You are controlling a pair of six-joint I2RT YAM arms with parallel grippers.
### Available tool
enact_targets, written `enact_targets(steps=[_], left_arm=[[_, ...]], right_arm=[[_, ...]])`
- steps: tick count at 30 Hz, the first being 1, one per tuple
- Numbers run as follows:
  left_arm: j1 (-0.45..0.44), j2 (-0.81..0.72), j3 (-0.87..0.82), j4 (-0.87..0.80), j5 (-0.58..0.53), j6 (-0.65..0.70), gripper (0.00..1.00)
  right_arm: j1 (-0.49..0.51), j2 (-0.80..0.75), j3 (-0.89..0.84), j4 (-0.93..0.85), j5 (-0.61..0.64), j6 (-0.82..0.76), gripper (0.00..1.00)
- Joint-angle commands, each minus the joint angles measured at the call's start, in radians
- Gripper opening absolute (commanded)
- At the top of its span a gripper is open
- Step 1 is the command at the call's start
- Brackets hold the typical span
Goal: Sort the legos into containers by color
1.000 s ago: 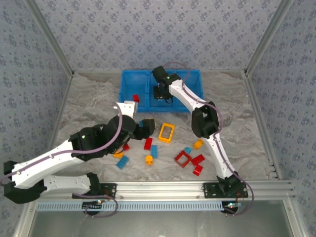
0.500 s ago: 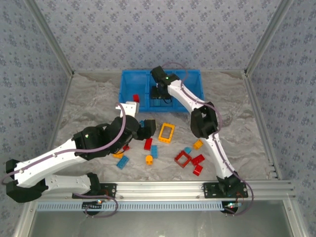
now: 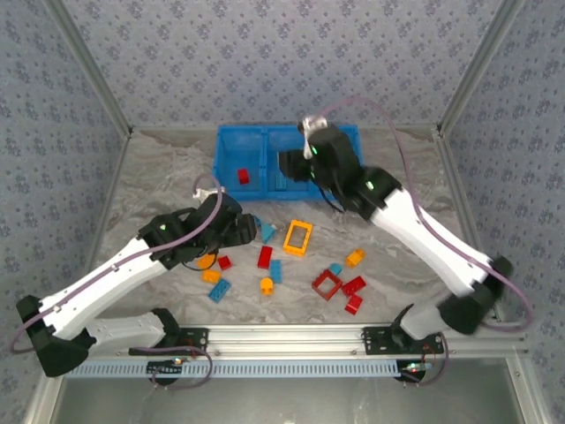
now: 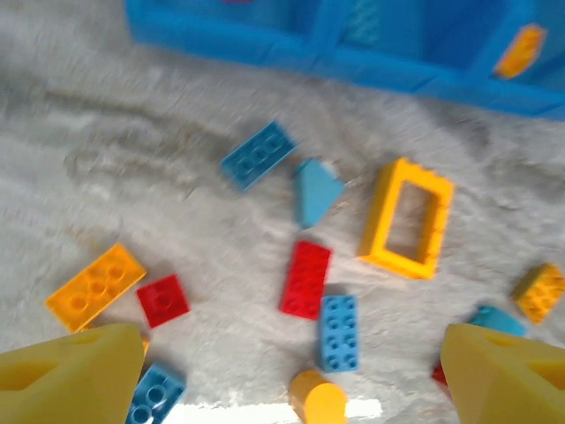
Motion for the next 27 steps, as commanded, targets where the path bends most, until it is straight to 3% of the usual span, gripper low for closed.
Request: enact_targets(steps=[1, 8, 11, 17, 27], left_arm=[[0.086, 0.052, -0.062, -0.046, 0.14, -0.032, 0.86], [0.157, 0.234, -0.165, 0.072, 0.177, -0.062, 0.81], [0.167, 0.284, -0.191, 0.113, 0.168, -0.076, 0.77], [0.175, 0.309, -0.257, 0.169, 0.171, -0.119, 0.75], [0.179, 0.388, -0.274, 0.219, 0.168, -0.129, 0.69]], right_arm=[[0.091, -0.136, -0.254, 0.109, -0.016, -0.048, 0.51], [0.31, -0.393, -0.626, 0.127, -0.072, 0.04, 0.52], [0.393, -0.441, -0.706, 0.158, -0.057, 0.079, 0.59], [0.545, -0.448, -0.746, 0.203, 0.075, 0.065, 0.78], [0.58, -0.406, -0.726, 0.225, 0.107, 0.055, 0.79]])
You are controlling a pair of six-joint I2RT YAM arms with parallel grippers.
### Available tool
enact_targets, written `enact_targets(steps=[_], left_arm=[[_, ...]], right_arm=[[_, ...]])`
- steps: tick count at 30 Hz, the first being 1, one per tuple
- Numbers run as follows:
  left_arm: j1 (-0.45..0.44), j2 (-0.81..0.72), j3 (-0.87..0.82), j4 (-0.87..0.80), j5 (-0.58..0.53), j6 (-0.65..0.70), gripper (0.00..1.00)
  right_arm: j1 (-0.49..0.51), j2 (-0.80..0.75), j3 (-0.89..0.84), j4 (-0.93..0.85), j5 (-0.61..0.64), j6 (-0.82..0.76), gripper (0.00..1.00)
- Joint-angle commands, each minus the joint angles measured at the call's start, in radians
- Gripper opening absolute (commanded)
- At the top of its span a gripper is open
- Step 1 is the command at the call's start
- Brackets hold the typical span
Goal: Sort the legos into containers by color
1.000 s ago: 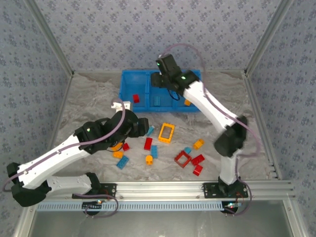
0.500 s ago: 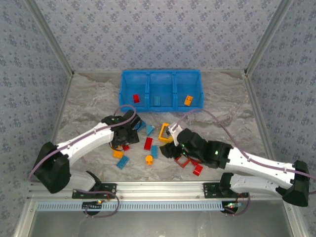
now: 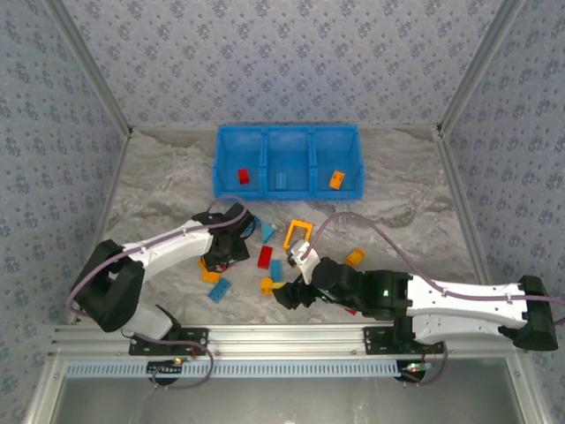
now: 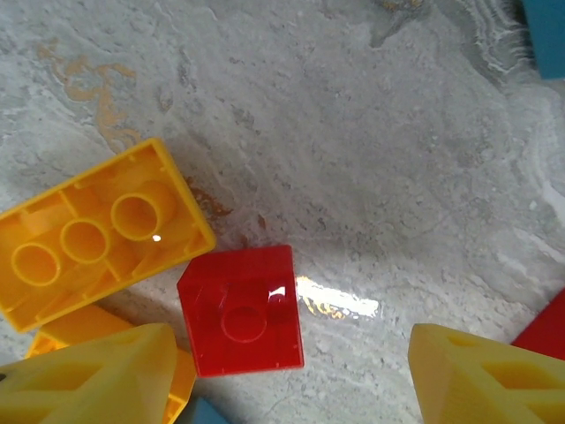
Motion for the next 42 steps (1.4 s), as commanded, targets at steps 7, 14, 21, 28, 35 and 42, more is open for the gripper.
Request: enact_targets(steps=[7, 14, 21, 28, 35, 42], left_arm=[[0.006, 0.035, -0.014, 0.029, -0.017, -0.014, 0.61], [0.007, 0.069, -0.031, 0.045, -0.019, -0.013, 0.6], [-0.006, 0.067, -0.02, 0.072, -0.037, -0.007, 0.36], [-0.007, -0.006, 0.184, -0.063, -0.144, 0.085, 0.33], [0.155, 0.143, 0.483, -0.026, -0.059, 0.29, 0.33], [0.301, 0.457, 0.843, 0.031, 0.023, 0.446, 0.33]], right_arm=[[0.006, 0.001, 0.004, 0.011, 0.051, 0.012, 0.79], [0.002, 0.001, 0.01, -0.007, 0.06, 0.02, 0.79], [-0.005, 0.0, 0.016, -0.015, 0.07, 0.026, 0.78], [-0.007, -0.02, 0.071, -0.011, 0.19, -0.017, 0.78], [-0.075, 0.085, 0.135, 0.156, 0.31, -0.178, 0.78], [-0.169, 0.193, 0.218, 0.256, 0.277, -0.212, 0.78]])
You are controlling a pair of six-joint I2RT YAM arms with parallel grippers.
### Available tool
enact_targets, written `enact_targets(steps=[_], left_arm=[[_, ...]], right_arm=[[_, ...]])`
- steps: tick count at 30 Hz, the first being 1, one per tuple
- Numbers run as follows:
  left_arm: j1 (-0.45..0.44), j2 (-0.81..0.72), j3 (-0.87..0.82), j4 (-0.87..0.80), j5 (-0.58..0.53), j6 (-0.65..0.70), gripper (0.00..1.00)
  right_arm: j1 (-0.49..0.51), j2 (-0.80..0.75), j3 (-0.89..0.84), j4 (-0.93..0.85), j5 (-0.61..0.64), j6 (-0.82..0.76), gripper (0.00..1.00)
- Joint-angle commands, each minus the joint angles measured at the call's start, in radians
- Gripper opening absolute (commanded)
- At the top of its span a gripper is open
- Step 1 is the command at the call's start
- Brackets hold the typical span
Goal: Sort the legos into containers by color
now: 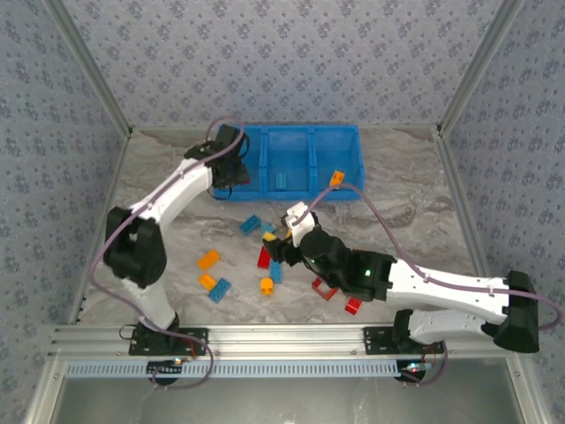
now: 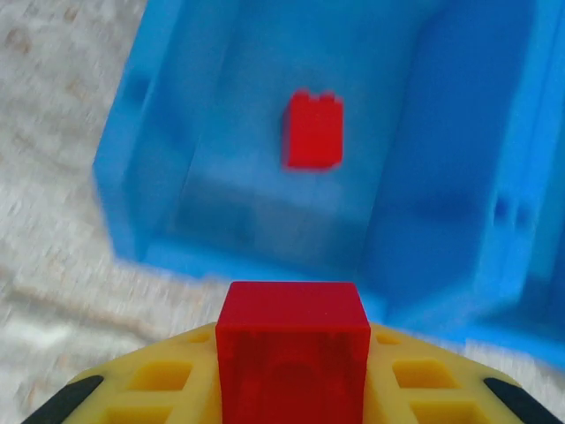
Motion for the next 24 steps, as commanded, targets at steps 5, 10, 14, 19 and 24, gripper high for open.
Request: enact_targets(steps=[5, 10, 14, 19, 24], left_arm=[[0.081, 0.312, 0.333, 0.021, 0.115, 0.154, 0.31], [0.097, 0.483, 0.542, -0.027, 0.144, 0.18, 0.33], [0.098, 0.563, 0.625, -0.046, 0.166, 0.189, 0.36], [0.103, 0.602, 0.655, -0.067, 0.165, 0.178, 0.47], [0.106, 0.606, 0.66, -0.081, 0.18, 0.181, 0.52]], right_arm=[[-0.077, 0.056, 0.059, 0.107, -0.034, -0.006, 0.78], [-0.124, 0.102, 0.064, 0.131, -0.066, 0.041, 0.78], [-0.152, 0.156, 0.079, 0.181, -0.077, 0.041, 0.79], [-0.18, 0.223, 0.137, 0.134, -0.069, 0.06, 0.78], [-0.212, 0.208, 0.089, 0.031, -0.037, 0.181, 0.77]])
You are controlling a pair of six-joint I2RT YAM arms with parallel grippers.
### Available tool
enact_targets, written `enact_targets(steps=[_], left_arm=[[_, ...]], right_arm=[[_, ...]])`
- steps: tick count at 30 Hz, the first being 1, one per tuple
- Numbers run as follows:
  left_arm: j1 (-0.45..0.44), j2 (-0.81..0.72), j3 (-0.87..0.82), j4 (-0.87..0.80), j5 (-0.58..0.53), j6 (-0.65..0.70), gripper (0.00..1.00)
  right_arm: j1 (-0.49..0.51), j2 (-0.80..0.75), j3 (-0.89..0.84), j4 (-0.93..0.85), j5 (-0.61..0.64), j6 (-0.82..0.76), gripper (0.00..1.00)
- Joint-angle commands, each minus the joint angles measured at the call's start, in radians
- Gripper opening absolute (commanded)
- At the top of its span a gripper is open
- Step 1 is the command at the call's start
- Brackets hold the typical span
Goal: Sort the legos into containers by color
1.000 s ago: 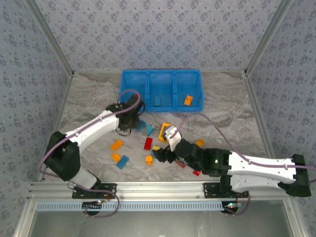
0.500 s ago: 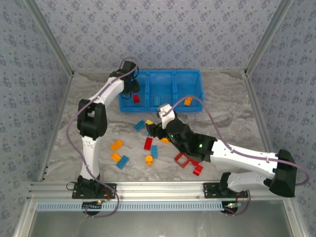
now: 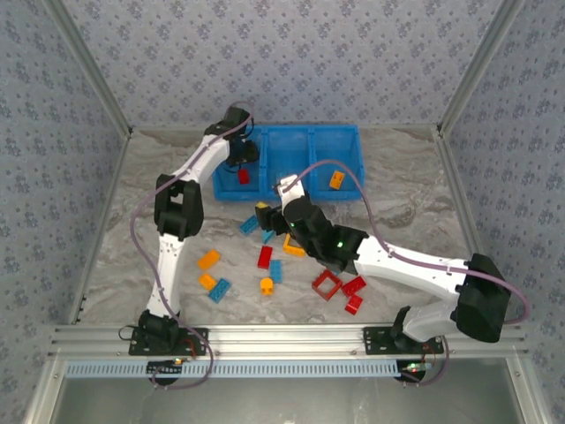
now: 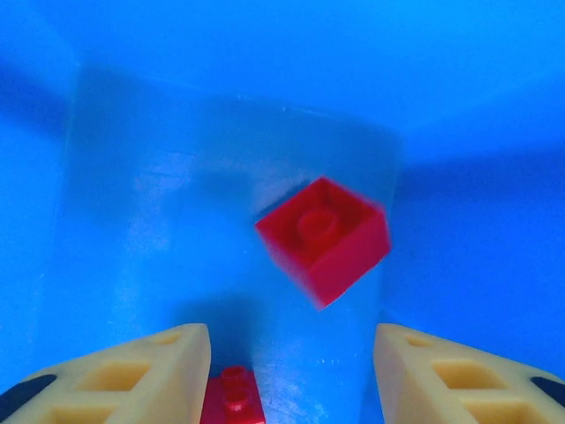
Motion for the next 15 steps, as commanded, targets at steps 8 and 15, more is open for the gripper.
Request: enact_targets(steps=[8, 15], left_arm=[[-0.005, -0.196, -0.043, -0.037, -0.024, 0.011, 0.55], [-0.107, -0.679, -0.474, 0.111, -0.099, 0.04, 0.65]], right_arm=[[-0.116, 0.034, -0.025, -0.474, 0.005, 0.52, 0.49], [-0.182, 0.165, 0.008, -0.524, -0.14, 0.636, 0.45]])
